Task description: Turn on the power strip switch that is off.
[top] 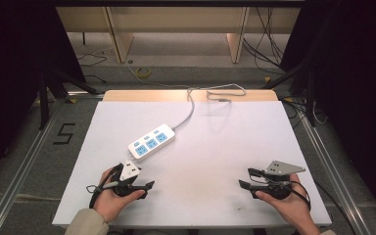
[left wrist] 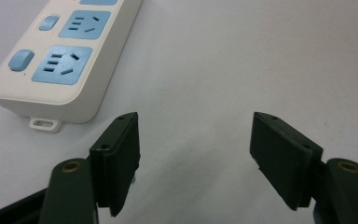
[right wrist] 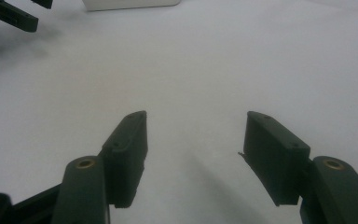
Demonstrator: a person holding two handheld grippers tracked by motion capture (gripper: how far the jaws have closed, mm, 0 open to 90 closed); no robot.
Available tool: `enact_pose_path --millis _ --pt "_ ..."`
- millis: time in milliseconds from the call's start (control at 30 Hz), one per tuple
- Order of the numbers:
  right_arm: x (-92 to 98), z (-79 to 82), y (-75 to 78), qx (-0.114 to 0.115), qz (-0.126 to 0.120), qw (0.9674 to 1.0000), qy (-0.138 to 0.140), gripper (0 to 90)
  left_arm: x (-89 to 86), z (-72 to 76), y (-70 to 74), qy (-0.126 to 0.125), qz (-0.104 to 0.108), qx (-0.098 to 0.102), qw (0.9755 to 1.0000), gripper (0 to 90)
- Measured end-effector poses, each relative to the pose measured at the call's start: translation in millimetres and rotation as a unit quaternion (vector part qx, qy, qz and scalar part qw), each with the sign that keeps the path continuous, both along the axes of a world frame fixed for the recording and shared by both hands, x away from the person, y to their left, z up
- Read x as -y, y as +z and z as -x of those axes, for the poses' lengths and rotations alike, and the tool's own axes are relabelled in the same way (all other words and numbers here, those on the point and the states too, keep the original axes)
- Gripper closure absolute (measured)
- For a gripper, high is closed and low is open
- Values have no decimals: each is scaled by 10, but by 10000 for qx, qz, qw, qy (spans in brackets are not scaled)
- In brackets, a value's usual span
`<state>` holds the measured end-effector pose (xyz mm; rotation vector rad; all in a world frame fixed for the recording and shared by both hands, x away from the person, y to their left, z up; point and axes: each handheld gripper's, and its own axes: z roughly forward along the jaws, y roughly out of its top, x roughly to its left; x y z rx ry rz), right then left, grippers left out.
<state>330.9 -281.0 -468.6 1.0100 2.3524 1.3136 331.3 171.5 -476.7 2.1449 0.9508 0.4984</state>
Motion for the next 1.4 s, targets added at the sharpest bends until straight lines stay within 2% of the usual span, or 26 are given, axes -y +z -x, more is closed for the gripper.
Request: enact_pose_path --millis 33,233,267,367,467,600,767,933,1300,1400 --pt "1 1 -1 -6 -1 10000 -3 405 -1 1 5 32 -59 14 10000 367" --pt "6 -6 -2 -24 -25 10000 -22 405 -24 5 38 86 -88 51 9999 489" --pt "6 -4 -2 -38 -29 10000 -38 405 -32 6 50 100 -126 78 9998 522" --pt "-1 -15 -3 3 9 10000 -25 405 -46 -16 92 200 -216 133 9995 696" --pt "-3 -17 -8 -16 26 10000 -39 405 -45 -31 98 193 -247 -3 9995 811" --pt "-6 -20 -8 -4 56 10000 -39 405 -42 -37 104 222 -339 -133 9991 893" --pt "-13 -33 -22 -7 99 9999 -33 405 -56 -42 147 344 -271 -262 9987 897" --pt "-25 -36 -19 -13 126 9999 -31 404 -96 -75 173 402 -323 -381 9979 897" --pt "-35 -44 -23 -12 149 9999 -48 404 -88 -162 232 536 -296 -501 9969 898" --pt "-34 -40 -25 9 190 9998 -32 404 -78 -191 240 527 -343 -511 9967 898"
